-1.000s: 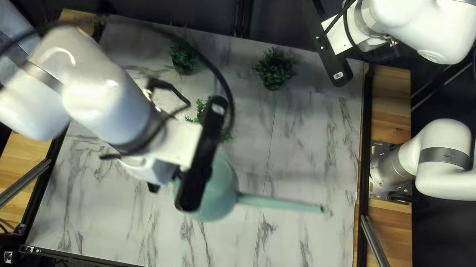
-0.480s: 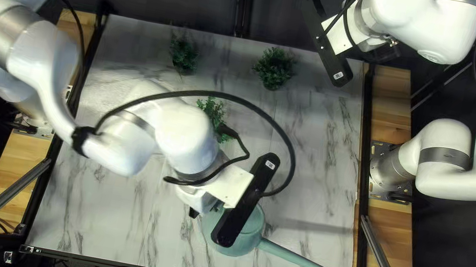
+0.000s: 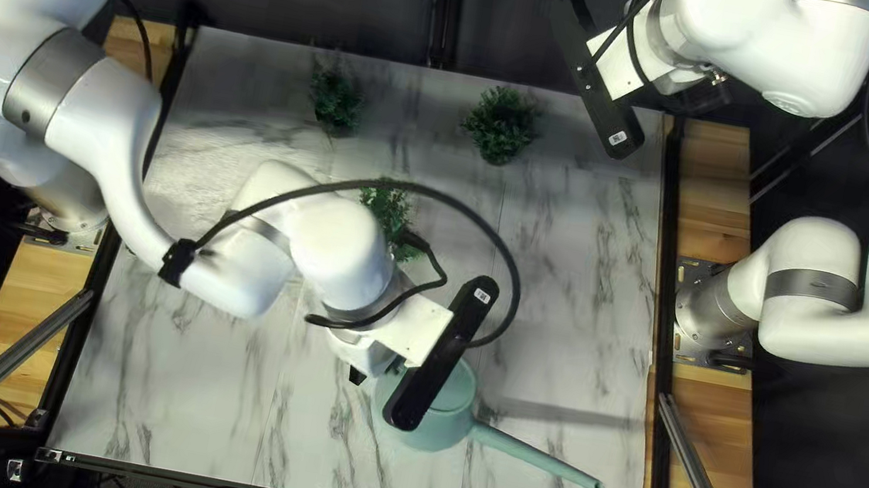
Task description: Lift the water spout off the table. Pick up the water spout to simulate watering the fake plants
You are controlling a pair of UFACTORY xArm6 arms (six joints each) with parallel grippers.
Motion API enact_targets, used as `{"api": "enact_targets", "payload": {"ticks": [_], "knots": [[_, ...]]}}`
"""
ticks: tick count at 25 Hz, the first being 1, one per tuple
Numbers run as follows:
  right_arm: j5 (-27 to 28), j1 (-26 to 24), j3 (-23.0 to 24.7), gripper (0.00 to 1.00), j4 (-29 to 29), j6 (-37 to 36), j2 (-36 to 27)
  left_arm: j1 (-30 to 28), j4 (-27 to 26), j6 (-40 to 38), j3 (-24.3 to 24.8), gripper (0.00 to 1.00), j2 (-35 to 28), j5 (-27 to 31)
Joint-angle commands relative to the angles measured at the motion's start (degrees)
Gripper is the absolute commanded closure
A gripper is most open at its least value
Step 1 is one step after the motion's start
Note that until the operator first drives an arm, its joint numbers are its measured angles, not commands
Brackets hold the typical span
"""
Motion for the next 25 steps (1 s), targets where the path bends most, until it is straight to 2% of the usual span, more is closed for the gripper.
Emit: {"api": "enact_targets", "payload": {"ticks": [1,12,25], "knots": [[0.0,0.0,0.0,0.0,0.0,0.0,0.0,-0.8,2.1,-1.5,0.1,1.0,0.6,-0.9],[0.0,0.0,0.0,0.0,0.0,0.0,0.0,-2.7,5.4,-3.8,2.0,1.0,1.8,-4.8],[0.0,0.0,0.0,0.0,0.0,0.0,0.0,-4.2,7.5,-6.2,3.5,1.0,1.6,-5.2]]}}
